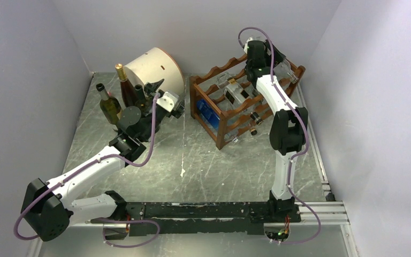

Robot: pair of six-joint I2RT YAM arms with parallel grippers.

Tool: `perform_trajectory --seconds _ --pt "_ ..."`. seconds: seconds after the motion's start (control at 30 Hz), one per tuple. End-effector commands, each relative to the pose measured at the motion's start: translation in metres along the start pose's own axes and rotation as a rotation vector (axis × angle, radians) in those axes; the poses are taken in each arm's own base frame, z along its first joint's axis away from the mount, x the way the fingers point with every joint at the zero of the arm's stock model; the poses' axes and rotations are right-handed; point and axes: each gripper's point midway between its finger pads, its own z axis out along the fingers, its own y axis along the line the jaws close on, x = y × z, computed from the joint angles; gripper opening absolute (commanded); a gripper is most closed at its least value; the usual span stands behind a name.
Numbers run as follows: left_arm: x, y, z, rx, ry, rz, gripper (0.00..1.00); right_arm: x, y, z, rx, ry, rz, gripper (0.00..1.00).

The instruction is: Take the wine bottle off the wine rack

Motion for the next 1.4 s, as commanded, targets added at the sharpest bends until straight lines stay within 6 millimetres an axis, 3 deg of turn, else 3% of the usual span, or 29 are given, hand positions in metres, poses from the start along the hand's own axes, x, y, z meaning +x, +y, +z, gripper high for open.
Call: perform_trajectory --seconds 0.0,0.23,0.33,0.5,0.93,1.03,1.1,1.13,1.37 --pt "-0.009 0.004 -0.001 -0.020 -0.034 0.007 0.94 0.007 0.015 0.010 -0.015 0.017 -0.002 0.90" --pt "-0.006 0.001 0.001 -0.009 -0.026 0.007 0.94 0.001 0.003 0.007 0.000 0.004 0.014 0.79" --pt "-0.007 0.001 0.001 -0.007 -0.028 0.007 0.94 0.000 -0.001 0.003 -0.008 -0.007 0.029 0.63" --pt "-0.007 0.000 0.001 -0.005 -0.027 0.005 0.93 -0.003 -0.009 -0.005 -0.005 -0.022 0.041 0.45" --pt "-0.012 0.001 0.000 -0.003 -0.038 -0.003 0.93 -0.029 -0.045 -0.033 0.002 -0.112 0.134 0.17" --pt "-0.012 0.002 0.000 -0.003 -0.039 -0.004 0.93 -0.032 -0.046 -0.036 -0.011 -0.127 0.150 0.05" --pt "-0.013 0.002 0.000 -0.004 -0.041 -0.006 0.93 -0.033 -0.043 -0.037 -0.023 -0.134 0.146 0.03" --pt "-0.013 0.002 0.000 -0.004 -0.039 -0.007 0.93 -0.035 -0.053 -0.044 -0.015 -0.149 0.160 0.00" --pt "-0.014 0.002 -0.001 -0.002 -0.042 -0.011 0.93 -0.043 -0.061 -0.057 -0.039 -0.188 0.225 0.00"
